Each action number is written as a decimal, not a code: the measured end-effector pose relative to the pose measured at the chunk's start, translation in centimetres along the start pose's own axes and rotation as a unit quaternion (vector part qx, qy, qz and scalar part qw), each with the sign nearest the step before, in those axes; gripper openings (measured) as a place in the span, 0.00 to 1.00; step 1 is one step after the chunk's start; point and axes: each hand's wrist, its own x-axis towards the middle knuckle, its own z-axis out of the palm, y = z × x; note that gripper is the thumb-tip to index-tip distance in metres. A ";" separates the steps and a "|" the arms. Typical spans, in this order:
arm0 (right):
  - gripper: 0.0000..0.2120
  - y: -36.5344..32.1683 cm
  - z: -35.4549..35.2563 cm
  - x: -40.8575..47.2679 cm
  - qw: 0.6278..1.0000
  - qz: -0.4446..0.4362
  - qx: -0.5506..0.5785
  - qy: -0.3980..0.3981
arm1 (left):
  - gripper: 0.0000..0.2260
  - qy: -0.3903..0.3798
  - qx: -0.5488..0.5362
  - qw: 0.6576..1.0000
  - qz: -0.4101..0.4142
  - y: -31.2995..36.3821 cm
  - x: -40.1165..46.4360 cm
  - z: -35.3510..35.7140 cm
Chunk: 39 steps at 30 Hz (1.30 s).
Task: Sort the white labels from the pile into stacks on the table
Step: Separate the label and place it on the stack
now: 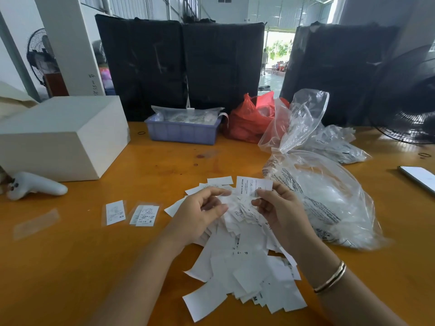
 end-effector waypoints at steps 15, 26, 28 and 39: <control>0.06 0.4 0.9 -0.6 0.957 -0.045 -0.285 -0.009 | 0.10 0.039 0.032 0.999 0.001 0.1 -0.1 0.1; 0.10 0.8 1.0 -0.9 0.894 -0.111 -0.425 -0.085 | 0.04 0.024 0.039 0.999 -0.028 0.0 0.1 0.3; 0.12 1.1 1.1 -0.9 0.886 -0.124 -0.440 -0.080 | 0.03 0.026 0.037 0.998 -0.032 0.0 0.1 0.4; 0.08 1.4 0.9 -0.6 0.932 -0.129 -0.332 -0.062 | 0.05 0.079 -0.018 0.995 -0.064 0.1 0.1 0.7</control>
